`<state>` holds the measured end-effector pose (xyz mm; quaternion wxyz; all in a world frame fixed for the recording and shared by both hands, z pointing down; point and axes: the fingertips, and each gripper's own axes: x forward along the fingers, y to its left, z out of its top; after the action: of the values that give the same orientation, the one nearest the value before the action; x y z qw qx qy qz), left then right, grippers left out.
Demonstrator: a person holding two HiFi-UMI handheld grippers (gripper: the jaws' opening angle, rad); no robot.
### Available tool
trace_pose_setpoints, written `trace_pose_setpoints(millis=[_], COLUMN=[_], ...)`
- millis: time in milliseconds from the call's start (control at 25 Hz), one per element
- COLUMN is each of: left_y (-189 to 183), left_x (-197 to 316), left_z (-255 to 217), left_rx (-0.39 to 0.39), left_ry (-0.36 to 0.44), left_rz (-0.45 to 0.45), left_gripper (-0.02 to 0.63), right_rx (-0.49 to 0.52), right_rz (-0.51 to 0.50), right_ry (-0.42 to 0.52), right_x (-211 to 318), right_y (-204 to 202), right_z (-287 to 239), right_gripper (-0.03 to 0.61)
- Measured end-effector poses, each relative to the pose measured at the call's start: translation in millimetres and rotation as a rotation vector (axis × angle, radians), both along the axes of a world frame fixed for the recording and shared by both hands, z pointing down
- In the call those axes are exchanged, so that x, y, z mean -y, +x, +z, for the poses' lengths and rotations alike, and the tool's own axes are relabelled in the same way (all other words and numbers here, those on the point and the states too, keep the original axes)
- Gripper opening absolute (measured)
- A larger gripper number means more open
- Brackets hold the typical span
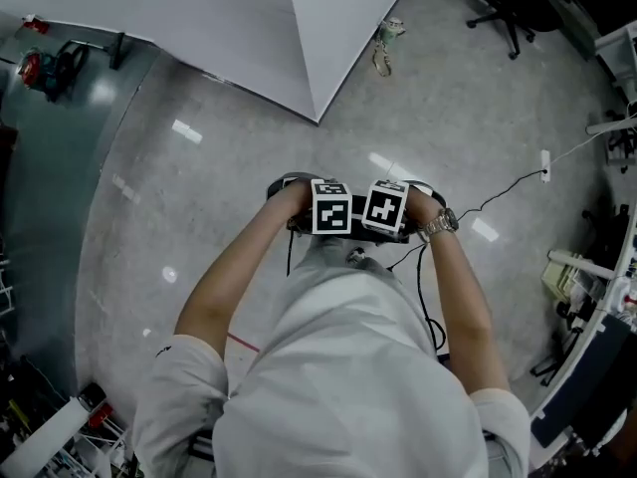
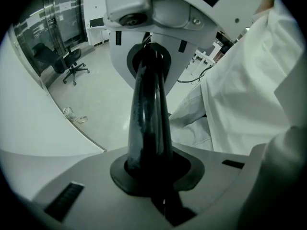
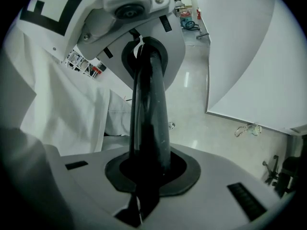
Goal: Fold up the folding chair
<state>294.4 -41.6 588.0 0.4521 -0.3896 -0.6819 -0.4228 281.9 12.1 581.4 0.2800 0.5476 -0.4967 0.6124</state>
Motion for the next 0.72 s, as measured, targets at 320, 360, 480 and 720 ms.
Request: trace_pose_setpoints(millis=[320, 360, 480, 720], left_y=[39.3, 42.5, 46.3, 48.6], left_x=[5.9, 7.0, 6.0, -9.2], left_z=[6.1, 6.6, 7.9, 10.9], left_rx=[0.030, 0.033, 0.046, 0.057], left_ry=[0.006, 0.007, 0.018, 0.025], left_rz=[-0.082, -0.084, -0.078, -0.103], left_gripper=[0.055, 0.055, 0.055, 0.055], right_rx=[0.015, 0.014, 0.018, 0.012], right_rz=[-0.025, -0.029, -0.033, -0.040], right_ry=[0.015, 0.013, 0.002, 0.031], right_x=[5.5, 6.3, 2.4, -9.4], right_y=[44.9, 48.4, 51.2, 54.9], right_z=[6.1, 7.0, 8.6, 10.9], right_gripper=[0.048, 0.048, 0.048, 0.048])
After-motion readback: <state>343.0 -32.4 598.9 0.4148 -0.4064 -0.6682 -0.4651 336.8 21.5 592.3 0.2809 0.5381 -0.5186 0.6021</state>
